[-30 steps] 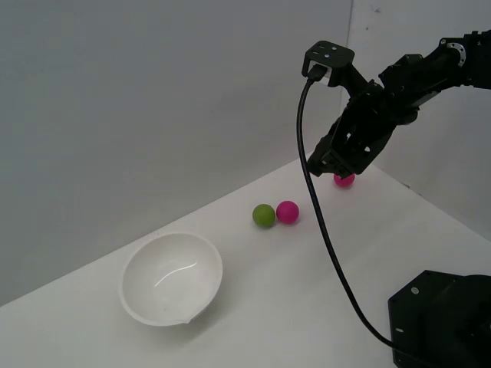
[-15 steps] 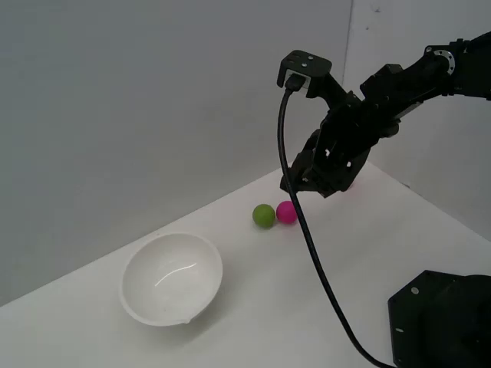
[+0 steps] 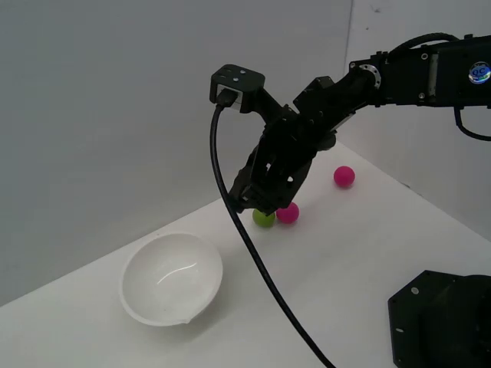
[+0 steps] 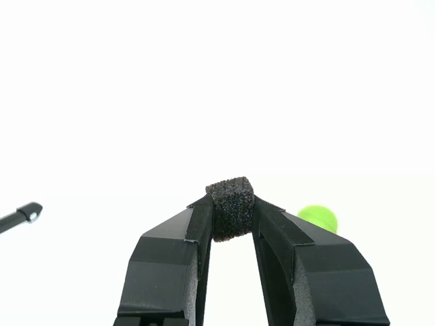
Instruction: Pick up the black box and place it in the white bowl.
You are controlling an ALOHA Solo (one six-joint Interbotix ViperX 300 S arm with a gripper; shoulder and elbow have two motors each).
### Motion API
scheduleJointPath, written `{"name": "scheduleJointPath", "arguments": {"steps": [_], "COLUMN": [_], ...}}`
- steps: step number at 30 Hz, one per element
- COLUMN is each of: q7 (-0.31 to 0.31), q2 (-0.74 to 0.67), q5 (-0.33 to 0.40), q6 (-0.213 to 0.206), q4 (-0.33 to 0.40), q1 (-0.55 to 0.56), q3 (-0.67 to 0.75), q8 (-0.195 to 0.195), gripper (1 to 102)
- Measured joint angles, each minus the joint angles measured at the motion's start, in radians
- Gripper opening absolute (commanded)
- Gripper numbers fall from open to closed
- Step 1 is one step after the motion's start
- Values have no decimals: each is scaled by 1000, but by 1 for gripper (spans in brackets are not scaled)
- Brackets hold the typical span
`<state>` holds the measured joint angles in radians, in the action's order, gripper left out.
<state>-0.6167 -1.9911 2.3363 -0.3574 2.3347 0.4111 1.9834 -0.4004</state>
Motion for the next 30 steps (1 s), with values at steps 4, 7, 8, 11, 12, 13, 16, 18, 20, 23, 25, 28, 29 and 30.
{"name": "scheduleJointPath", "arguments": {"steps": [4,7,8,11,12,13,16,18,20,23,25,28,29,30], "q7": [20,37,43,55,60,64,81,83,95,101,103,103,103,103], "q2": [61,95,106,129,135,141,163,179,201,238,255,270,268,265], "q5": [-40,-60,-64,-75,-81,-86,-94,-106,-123,-146,-153,-156,-156,-158], "q6": [0,0,0,0,0,0,0,0,0,0,0,0,0,3], "q4": [-40,-60,-64,-74,-80,-84,-92,-107,-123,-149,-155,-160,-161,-161], "q1": [86,124,137,192,207,221,249,272,290,307,316,322,322,322], "q3": [-60,-95,-106,-130,-137,-141,-163,-176,-201,-236,-253,-267,-265,-265], "q8": [25,41,52,71,77,78,95,97,110,112,114,106,98,92], "gripper": [3,3,3,3,3,3,3,3,3,3,3,3,3,3]}}
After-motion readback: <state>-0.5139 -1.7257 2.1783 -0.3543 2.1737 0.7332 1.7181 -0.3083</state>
